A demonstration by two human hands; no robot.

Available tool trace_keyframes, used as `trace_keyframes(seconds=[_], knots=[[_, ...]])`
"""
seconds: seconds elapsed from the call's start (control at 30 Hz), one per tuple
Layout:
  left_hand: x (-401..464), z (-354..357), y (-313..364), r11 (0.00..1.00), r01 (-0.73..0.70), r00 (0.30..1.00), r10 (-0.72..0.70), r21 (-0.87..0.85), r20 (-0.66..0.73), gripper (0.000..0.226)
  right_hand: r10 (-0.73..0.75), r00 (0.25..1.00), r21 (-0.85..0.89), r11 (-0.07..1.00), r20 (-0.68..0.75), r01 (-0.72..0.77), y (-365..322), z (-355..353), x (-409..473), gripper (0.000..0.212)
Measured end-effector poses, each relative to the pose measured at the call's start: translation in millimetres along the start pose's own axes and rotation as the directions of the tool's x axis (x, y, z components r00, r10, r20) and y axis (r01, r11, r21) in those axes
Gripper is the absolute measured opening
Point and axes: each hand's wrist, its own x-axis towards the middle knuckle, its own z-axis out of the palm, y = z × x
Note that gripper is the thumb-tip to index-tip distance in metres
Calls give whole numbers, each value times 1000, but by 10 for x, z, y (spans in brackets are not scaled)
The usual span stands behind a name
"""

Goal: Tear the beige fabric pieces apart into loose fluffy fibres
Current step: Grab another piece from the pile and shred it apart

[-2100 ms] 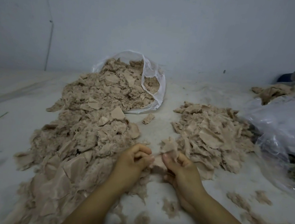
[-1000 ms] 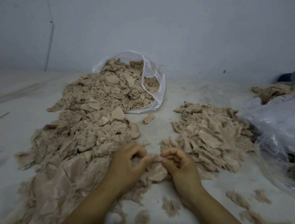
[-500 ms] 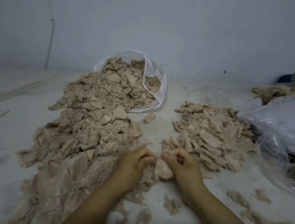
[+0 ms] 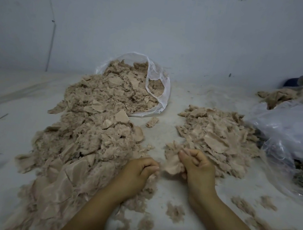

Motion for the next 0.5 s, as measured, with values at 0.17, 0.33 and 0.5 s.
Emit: trace_keyframes(seconds=[0.17, 0.33, 0.5], knots=[[-14, -11, -9, 997, 54, 998, -56, -63, -31, 23, 65, 998, 344, 937, -21, -54, -119, -91, 128, 29], [-55, -65, -4, 998, 61, 996, -59, -32, 67, 18, 137, 975, 14, 990, 175, -142, -57, -31, -54, 44], [-31, -50, 15, 995, -8, 984, -11, -102, -177, 33, 213, 914, -448, 893, 345, -40, 54, 54, -185, 18]])
